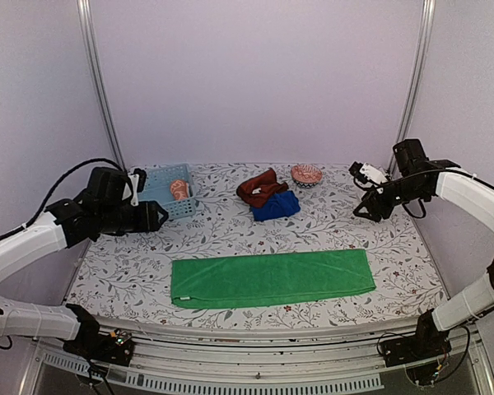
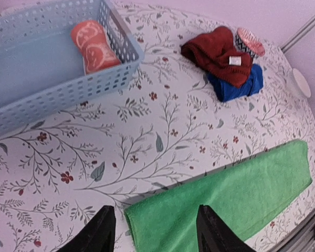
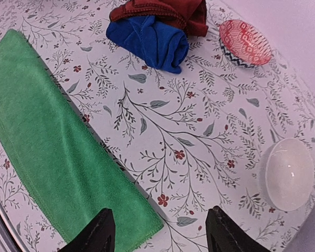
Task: Roll the towels
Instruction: Fold the towel at the center of the board.
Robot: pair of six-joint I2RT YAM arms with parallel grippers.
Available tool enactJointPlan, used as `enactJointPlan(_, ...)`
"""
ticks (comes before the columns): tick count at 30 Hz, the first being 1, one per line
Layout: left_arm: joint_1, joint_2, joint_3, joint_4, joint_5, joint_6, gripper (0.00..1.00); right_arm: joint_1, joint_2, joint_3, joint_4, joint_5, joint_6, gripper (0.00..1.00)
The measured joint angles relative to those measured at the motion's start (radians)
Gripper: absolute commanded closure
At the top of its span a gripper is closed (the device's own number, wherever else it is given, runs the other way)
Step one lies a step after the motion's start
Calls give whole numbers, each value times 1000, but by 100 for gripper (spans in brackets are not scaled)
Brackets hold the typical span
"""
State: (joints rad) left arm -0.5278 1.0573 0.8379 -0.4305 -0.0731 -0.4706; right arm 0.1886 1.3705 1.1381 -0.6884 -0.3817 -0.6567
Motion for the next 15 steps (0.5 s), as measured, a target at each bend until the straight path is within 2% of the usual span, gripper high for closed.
enactJointPlan(4, 27, 20, -147, 55, 138, -85, 58, 7, 118, -37, -24, -28, 10, 53)
enactJointPlan(7, 29, 96, -213, 75, 235, -123, 64, 34, 150, -116, -34, -23, 6, 60)
enactJointPlan(11, 29, 210, -216, 92, 300, -145, 85, 81, 209, -173, -32, -13, -1, 66)
enactJointPlan(13, 31, 243, -216, 98, 341, -151, 86, 95, 252, -188, -26, -7, -1, 67)
enactJointPlan(15, 27, 260, -215, 97, 384, -149, 78, 100, 282, -201, -13, -1, 3, 67)
